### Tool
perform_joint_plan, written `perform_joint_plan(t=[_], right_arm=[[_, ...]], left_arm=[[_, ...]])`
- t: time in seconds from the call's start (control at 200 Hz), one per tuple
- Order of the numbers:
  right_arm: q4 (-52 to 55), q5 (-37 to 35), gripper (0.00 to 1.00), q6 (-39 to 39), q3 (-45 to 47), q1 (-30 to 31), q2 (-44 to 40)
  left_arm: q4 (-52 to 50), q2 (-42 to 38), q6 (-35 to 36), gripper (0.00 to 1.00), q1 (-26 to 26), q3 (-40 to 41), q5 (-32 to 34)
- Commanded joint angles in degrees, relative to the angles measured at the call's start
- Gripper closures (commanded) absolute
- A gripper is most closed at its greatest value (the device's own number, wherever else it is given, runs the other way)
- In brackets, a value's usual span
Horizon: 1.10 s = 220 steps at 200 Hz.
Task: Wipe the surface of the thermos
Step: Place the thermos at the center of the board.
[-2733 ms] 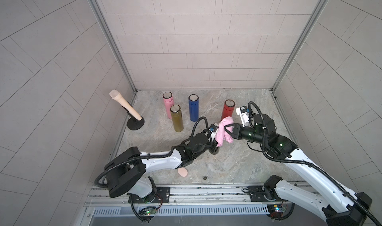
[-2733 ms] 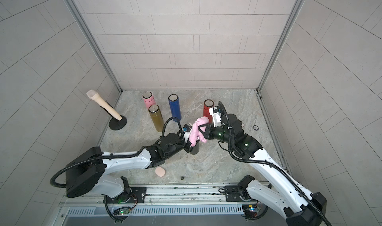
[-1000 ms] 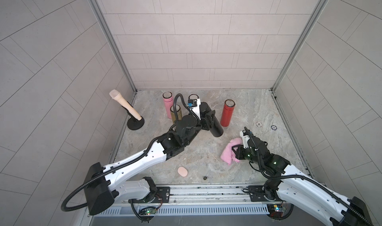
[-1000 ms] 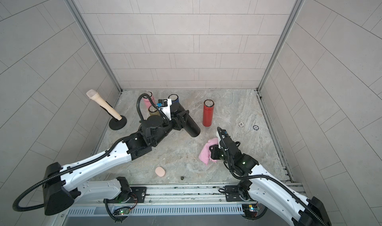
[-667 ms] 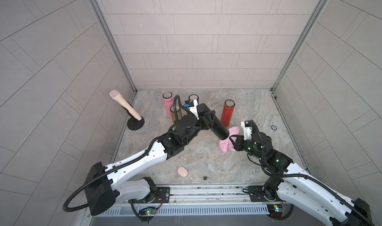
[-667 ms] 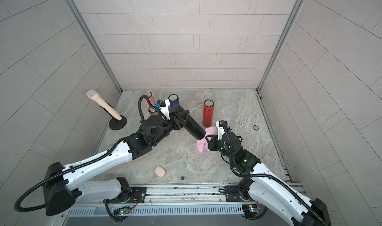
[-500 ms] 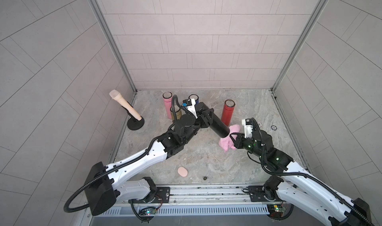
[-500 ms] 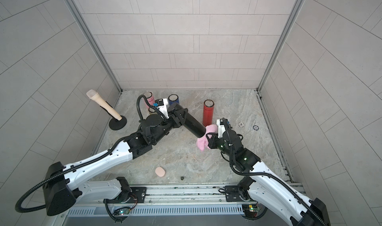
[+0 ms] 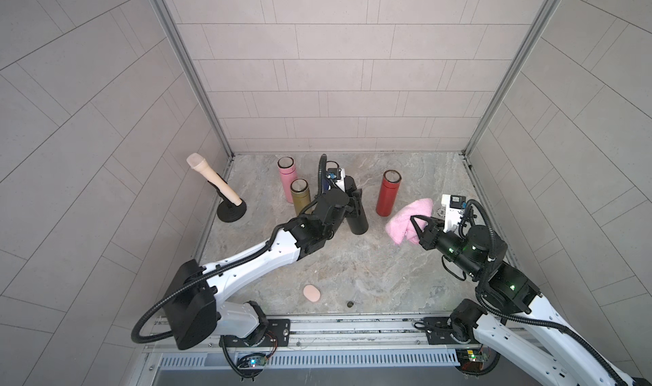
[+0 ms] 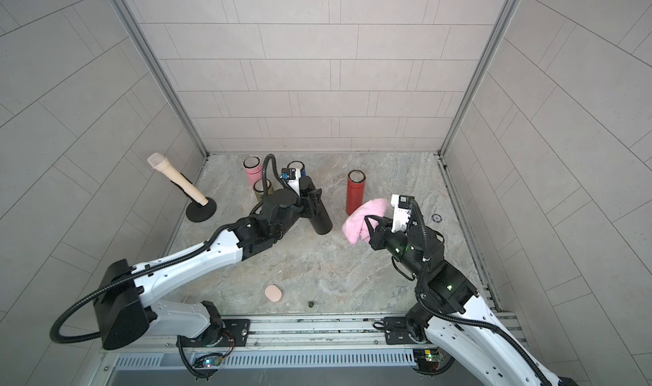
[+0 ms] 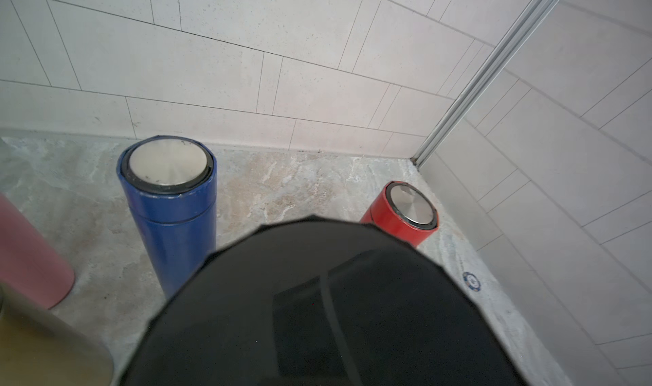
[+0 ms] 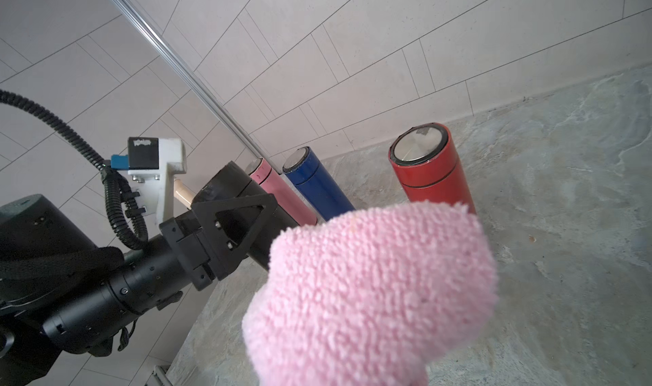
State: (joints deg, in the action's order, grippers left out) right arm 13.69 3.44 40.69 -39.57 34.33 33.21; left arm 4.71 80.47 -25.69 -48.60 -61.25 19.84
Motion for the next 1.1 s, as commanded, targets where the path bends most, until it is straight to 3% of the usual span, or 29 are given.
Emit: perform_joint_plan(t=[0.0,0.395,0.811,0.871,0.981,1.001,1.016,1.096], right_arm=[[2.75,-1.85,1.00,-0.96,0.18,0.00,2.48],[3.55,-3.55,1.00,-4.51,-3.08,-0.03,6.19],[2.97,-3.97,1.00,-5.79,-2.35,-0.06,6.54],[2.92,-4.16,1.00,-5.88,-2.15,-0.05,6.59],[2.85,-4.01,1.00,-5.72,-2.06,-0.07,6.83],[2.75,-4.00,1.00,-5.75,-2.09,-0.08,6.80],[2.68,-4.03,1.00,-5.63,-2.03,-0.13,6.78],[2.48,-4.15,1.00,-5.53,-2.08,-0.14,6.86]], left_arm=[[4.27,4.82,7.05,1.00,1.35,-5.96,1.36],[6.79,23.65,12.29,1.00,4.84,-19.42,-2.65],[14.98,31.21,15.23,1.00,5.09,-20.13,-1.05],[15.23,31.40,15.21,0.85,5.09,-19.50,-0.49],[16.86,30.67,15.31,0.31,5.12,-17.26,-0.42],[17.29,30.37,15.32,0.10,5.02,-16.83,-0.37],[17.46,30.18,15.40,0.03,5.01,-16.59,-0.33],[17.63,29.02,15.97,0.00,5.02,-15.75,-0.11]])
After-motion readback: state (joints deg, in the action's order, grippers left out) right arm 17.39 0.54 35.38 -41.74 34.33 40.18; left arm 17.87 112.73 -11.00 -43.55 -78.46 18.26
